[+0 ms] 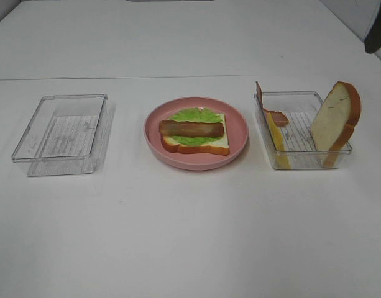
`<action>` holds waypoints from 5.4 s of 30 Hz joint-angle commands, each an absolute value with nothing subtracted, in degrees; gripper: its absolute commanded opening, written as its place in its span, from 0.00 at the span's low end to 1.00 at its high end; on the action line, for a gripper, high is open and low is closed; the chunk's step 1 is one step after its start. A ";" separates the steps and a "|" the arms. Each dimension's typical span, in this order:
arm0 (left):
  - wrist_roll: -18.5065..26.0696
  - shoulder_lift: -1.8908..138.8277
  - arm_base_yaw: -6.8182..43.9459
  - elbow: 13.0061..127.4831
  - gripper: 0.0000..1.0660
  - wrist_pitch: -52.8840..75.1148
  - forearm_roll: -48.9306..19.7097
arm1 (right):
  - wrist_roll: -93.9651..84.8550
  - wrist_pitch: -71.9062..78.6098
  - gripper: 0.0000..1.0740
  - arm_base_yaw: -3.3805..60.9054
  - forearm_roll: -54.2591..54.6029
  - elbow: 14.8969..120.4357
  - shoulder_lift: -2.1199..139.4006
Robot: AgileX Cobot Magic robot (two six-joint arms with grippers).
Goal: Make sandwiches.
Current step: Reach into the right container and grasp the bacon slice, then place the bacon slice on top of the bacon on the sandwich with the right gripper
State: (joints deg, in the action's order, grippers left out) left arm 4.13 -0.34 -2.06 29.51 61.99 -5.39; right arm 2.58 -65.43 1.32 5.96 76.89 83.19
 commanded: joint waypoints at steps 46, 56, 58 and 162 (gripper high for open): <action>3.78 -1.32 -2.12 29.51 0.94 61.65 -5.67 | 0.40 -66.23 0.89 9.85 12.20 123.59 139.11; 3.78 -1.32 -2.12 29.51 0.94 61.65 -5.67 | 0.46 -65.26 0.84 9.85 12.49 123.59 140.09; 3.78 -1.32 -2.12 29.51 0.94 61.65 -5.67 | 0.46 -64.86 0.83 9.85 12.20 123.59 140.09; 3.78 -1.32 -2.12 29.51 0.94 61.65 -5.90 | 0.97 -67.44 0.00 15.13 28.88 123.59 126.45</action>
